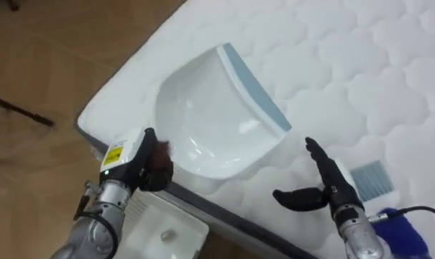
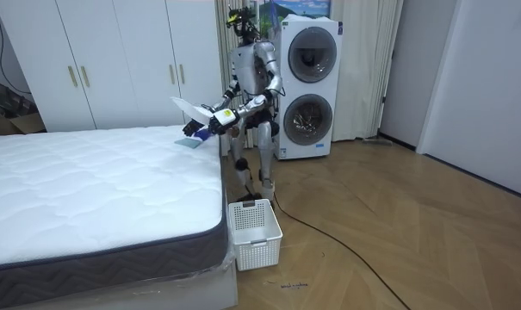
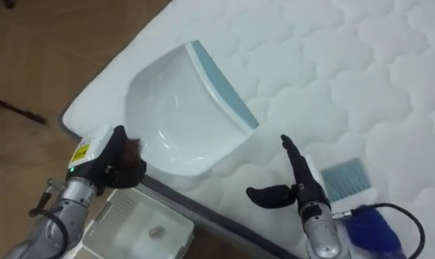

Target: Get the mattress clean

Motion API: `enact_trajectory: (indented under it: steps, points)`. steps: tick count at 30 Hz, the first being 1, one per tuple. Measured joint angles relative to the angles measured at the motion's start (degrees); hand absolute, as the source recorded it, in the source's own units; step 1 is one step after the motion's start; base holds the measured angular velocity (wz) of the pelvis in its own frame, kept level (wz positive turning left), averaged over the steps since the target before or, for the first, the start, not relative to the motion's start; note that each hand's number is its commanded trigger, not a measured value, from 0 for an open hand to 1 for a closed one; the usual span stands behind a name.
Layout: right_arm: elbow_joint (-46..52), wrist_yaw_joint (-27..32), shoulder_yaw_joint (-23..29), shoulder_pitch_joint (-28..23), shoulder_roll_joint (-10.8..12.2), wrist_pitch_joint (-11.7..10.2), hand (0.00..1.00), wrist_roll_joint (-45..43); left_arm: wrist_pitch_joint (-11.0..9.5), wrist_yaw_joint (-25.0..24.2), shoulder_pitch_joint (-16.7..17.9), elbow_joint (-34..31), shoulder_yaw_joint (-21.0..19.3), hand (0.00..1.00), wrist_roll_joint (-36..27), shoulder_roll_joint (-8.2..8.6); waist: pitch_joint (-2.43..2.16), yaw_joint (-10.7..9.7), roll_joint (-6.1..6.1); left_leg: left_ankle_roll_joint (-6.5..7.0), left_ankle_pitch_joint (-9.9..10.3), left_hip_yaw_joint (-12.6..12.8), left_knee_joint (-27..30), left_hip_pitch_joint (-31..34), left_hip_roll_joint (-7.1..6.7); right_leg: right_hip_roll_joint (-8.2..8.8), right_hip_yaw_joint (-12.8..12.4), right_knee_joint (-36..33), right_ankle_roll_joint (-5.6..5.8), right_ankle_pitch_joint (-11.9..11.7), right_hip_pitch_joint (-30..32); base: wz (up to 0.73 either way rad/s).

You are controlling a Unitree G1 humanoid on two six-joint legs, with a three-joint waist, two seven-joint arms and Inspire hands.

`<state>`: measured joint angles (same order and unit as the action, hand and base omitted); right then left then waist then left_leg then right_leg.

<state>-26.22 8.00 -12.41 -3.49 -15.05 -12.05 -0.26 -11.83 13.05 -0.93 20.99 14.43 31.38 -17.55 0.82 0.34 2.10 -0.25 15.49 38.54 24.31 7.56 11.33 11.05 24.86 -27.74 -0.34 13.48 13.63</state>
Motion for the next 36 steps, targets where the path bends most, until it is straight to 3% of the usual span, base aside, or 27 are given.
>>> enact_trajectory:
  steps: [3, 8, 12, 13, 14, 15, 16, 18, 19, 20, 21, 23, 25, 26, 30, 36]
  points:
    - [0.0, -2.0, 0.2, 0.0, 0.0, -0.5, 0.0, 0.1, 0.0, -1.1, 0.8, 0.0, 0.0, 1.0, -1.2, 0.5, 0.03, -1.4, -0.54, -0.44, -0.3, -1.6, -0.1, -0.5, 0.03, -0.7, -1.1, 0.8, -0.69, -0.1, -0.1, -0.32]
    - [0.0, -3.9, 0.1, 0.0, -0.1, -0.9, 0.0, 0.7, -0.1, -1.6, 2.4, 0.0, 0.5, 1.0, -4.3, 0.61, 0.07, -3.2, -1.18, -1.02, -0.6, -0.5, -0.7, -1.7, 1.23, -2.47, -1.9, 2.7, -1.51, -1.1, -0.6, -0.17]
    - [0.1, -3.9, 0.5, -0.7, -0.1, -2.4, 0.0, 0.7, -0.1, -2.5, 3.4, 0.0, 0.5, 1.0, -8.8, 1.1, 0.05, -3.3, -1.23, -2.13, -1.2, 0.3, -1.0, -2.6, 1.95, -4.32, -3.6, 3.8, -2.3, -1.5, -0.4, -0.25]
    - [0.1, -3.9, 0.6, -0.9, -0.1, -2.4, 0.0, 0.7, -0.1, -2.5, 3.5, 0.0, 0.5, 0.94, -9.0, 1.26, 0.04, -3.3, -1.22, -2.33, -1.3, 0.0, -1.1, -2.7, 1.97, -4.66, -4.0, 4.0, -2.45, -1.5, -0.4, -0.37]
    - [0.0, -4.2, 0.6, -1.2, -0.1, -2.4, 0.0, 0.6, -0.1, -2.6, 3.9, 0.0, 0.4, 0.62, -9.6, 1.39, 0.03, -3.1, -1.2, -2.88, -1.5, -1.8, -1.1, -2.9, 1.87, -5.4, -5.0, 4.2, -2.81, -1.5, -0.4, -0.59]
    - [-0.1, -4.9, 0.6, -1.6, -0.2, -2.4, 0.0, 0.2, -0.1, -2.7, 4.5, 0.0, 0.2, 0.0, -10.2, 1.51, 0.04, -2.7, -1.23, -3.08, -1.6, -5.7, -1.1, -3.2, 1.49, -6.49, -7.3, 4.3, -3.09, -1.6, -0.3, -0.74]
    - [-0.1, -5.2, 0.6, -1.7, -0.3, -2.4, 0.0, 0.0, -0.1, -2.7, 5.1, 0.0, 0.1, 0.0, -10.7, 1.62, 0.02, -2.2, -1.21, -3.08, -1.7, -8.1, -1.0, -3.4, 1.19, -7.12, -8.8, 4.5, -3.32, -1.7, -0.4, -1.14]
    - [-0.4, -5.8, 0.5, -2.3, -0.5, -2.4, 0.0, -0.1, -0.1, -2.7, 8.0, 0.0, -0.9, 0.0, -11.6, 2.17, -0.08, -1.3, -1.05, -3.0, -1.8, -18.5, 0.7, -3.8, 0.03, -9.61, -14.5, 5.2, -3.88, -2.3, -1.2, -1.26]
    - [-0.4, -5.8, 0.5, -2.8, -0.6, -2.4, 0.0, -0.1, -0.1, -2.7, 8.6, 0.0, -1.0, 0.0, -11.7, 2.3, -0.08, -1.4, -1.12, -2.86, -1.8, -20.9, 1.2, -3.7, -0.5, -9.9, -15.6, 5.2, -3.89, -2.3, -1.6, -1.0]
    - [-0.4, -6.0, 0.5, -3.8, -1.3, -2.2, 0.0, -0.1, -0.2, -2.7, 9.7, 0.0, -1.0, 0.0, -11.7, 2.84, -0.3, -1.4, -1.15, -2.54, -1.7, -26.3, 1.1, -3.3, -2.77, -10.27, -18.0, 5.2, -3.83, -2.3, -1.7, -0.97]
    - [-0.8, -6.1, 0.6, -4.5, -1.8, -2.1, 0.0, 0.2, -0.3, -2.8, 10.4, 0.0, -1.0, 0.0, -11.7, 3.13, -0.3, -1.1, -1.22, -2.05, -1.3, -29.9, 0.1, -2.9, -5.07, -10.66, -20.5, 5.3, -3.65, -2.4, -1.7, -1.03]
    - [-3.0, -6.1, 0.7, -5.1, -1.8, -2.0, 0.0, -0.2, -0.3, -2.8, 11.7, 0.0, -1.0, 0.0, -11.8, 3.16, -0.35, -1.3, -1.22, -2.01, -1.3, -33.3, -3.4, -3.0, -6.98, -11.35, -22.9, 5.1, -3.42, -2.6, -2.3, -0.95]
    - [-5.9, -6.1, 0.9, -6.7, -1.5, -2.0, 0.0, -0.5, -0.7, -2.8, 13.0, 0.6, -1.2, 0.0, -11.8, 3.3, -1.21, -1.3, -1.4, -2.47, -1.2, -33.9, -5.5, -4.8, -7.07, -12.25, -24.3, 5.2, -3.02, -2.5, -2.8, -0.67]
    - [-7.7, -6.1, 1.2, -7.8, -1.2, -2.1, 0.0, -0.6, -0.7, -2.8, 13.4, 1.0, -1.4, 0.0, -11.9, 3.37, -1.31, -1.6, -1.76, -2.46, -1.2, -33.5, -7.1, -6.6, -7.24, -12.55, -24.1, 5.5, -2.86, -2.5, -3.5, -0.37]
    - [-11.5, -6.2, 3.0, -10.7, 0.4, -2.9, 0.0, 0.1, -1.7, -2.8, 14.0, 4.8, -1.6, 0.0, -16.6, 3.6, -1.13, -2.1, -1.87, -2.44, -1.2, -32.5, -9.2, -10.4, -7.03, -12.71, -23.1, 8.2, -2.67, -2.8, -7.0, -0.13]
    - [-19.0, -6.1, 5.9, -10.2, 1.8, -5.4, 0.0, 0.2, -2.5, -3.8, 14.2, 15.6, -3.6, 0.0, -18.7, 3.6, -0.87, -2.1, -1.33, -2.43, -1.2, -32.4, -11.8, -13.2, -6.85, -13.18, -23.3, 10.0, -2.41, -2.7, -9.0, 0.03]
